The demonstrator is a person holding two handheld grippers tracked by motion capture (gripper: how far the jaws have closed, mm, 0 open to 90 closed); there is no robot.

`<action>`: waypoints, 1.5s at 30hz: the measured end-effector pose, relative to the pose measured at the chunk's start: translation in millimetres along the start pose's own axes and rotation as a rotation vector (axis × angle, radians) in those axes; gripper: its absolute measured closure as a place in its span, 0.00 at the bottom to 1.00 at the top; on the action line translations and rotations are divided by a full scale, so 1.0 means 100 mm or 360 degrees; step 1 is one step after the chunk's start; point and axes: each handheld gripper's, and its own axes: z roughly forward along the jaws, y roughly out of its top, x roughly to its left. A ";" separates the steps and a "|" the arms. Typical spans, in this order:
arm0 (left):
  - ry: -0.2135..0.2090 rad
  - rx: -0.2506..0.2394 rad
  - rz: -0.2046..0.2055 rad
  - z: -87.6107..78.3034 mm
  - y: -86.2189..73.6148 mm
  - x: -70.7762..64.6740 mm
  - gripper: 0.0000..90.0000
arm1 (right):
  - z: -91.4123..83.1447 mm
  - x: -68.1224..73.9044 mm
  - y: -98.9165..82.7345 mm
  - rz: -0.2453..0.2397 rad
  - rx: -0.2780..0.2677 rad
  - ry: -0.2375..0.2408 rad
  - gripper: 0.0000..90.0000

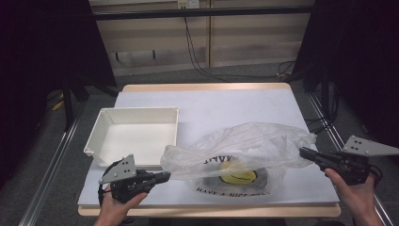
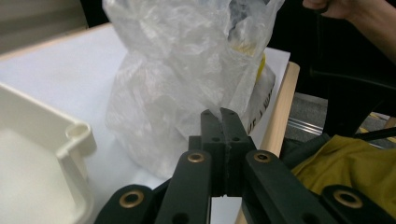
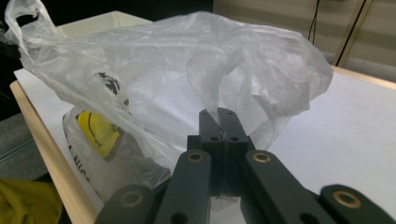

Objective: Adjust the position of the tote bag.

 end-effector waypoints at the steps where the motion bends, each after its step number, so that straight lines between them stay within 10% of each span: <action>1: 0.0011 0.0021 0.0004 0.01 -0.03 0.00 1.00 | 0.02 0.00 -0.02 -0.0010 0.0021 -0.0003 1.00; 12: 0.0027 0.0197 -0.0078 0.21 -0.35 0.09 1.00 | 0.38 -0.07 -0.39 0.0036 0.0264 -0.0023 1.00; 27: 0.0084 0.0553 0.0001 0.55 -0.52 0.17 1.00 | 0.82 -0.18 -0.74 0.0010 0.0531 -0.0011 1.00; 37: 0.0055 0.0492 -0.0043 0.55 -0.53 0.17 1.00 | 0.87 -0.14 -0.81 -0.0028 0.0567 -0.0012 0.95; 45: 0.0065 0.0384 -0.0078 0.42 -0.50 0.15 0.87 | 0.65 -0.13 -0.75 0.0028 0.0376 0.0039 0.83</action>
